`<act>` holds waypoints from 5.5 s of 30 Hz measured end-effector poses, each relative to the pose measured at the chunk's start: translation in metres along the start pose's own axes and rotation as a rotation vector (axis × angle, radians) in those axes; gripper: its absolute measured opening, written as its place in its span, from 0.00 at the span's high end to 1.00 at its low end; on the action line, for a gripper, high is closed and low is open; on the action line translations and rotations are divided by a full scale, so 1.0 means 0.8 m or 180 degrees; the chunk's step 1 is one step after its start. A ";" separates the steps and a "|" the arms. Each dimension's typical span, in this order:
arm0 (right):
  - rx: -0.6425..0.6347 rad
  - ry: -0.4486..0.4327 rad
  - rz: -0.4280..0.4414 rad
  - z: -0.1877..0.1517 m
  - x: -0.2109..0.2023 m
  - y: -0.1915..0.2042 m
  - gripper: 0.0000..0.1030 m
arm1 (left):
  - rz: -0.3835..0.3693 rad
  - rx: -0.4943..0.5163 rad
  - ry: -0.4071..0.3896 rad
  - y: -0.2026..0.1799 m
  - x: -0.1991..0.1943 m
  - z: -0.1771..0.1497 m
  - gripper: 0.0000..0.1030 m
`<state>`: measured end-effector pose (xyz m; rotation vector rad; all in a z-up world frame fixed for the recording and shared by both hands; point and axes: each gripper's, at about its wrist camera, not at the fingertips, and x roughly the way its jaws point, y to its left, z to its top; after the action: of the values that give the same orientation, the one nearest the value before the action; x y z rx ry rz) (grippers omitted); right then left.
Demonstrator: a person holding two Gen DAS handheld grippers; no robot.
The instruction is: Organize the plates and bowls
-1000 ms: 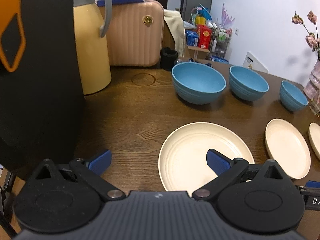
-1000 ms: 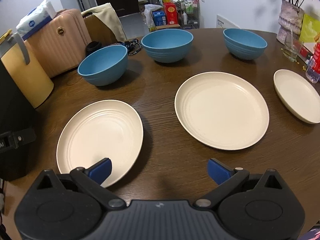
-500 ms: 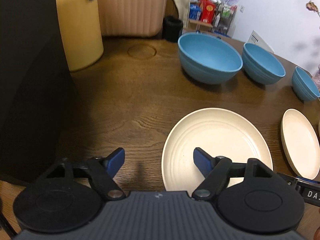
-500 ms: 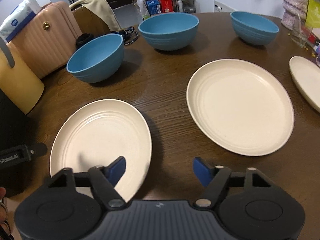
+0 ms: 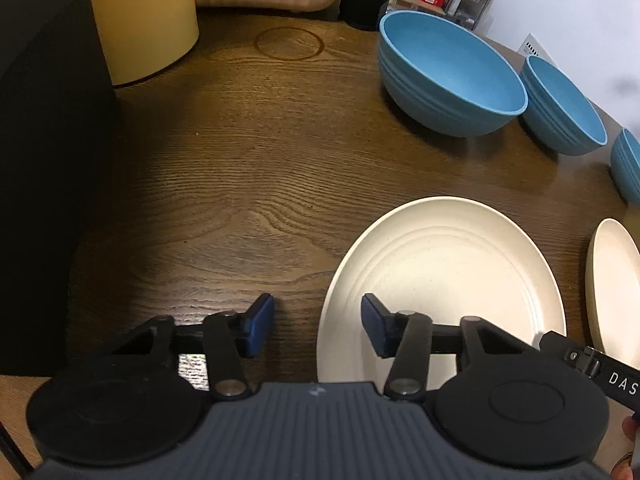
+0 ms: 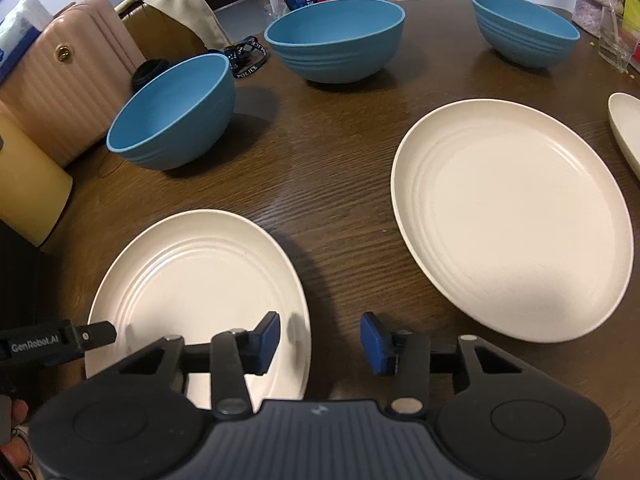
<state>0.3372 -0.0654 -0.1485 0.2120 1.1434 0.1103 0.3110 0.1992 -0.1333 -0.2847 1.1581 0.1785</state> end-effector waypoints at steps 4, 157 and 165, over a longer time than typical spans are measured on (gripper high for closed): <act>0.0034 0.0037 0.0016 0.004 0.010 -0.001 0.62 | -0.0013 -0.0017 0.0054 -0.002 0.007 0.003 0.61; 0.0048 -0.0796 -0.0226 -0.105 -0.218 -0.189 0.00 | -0.0217 0.0409 -0.0857 -0.207 -0.183 -0.167 0.00; 0.0156 -0.0794 -0.0265 -0.095 -0.216 -0.209 0.00 | -0.0213 0.0523 -0.0867 -0.241 -0.182 -0.152 0.00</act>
<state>0.1932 -0.2532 -0.0624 0.2149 0.9055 -0.0181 0.2024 -0.0210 -0.0193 -0.1479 0.8860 0.0601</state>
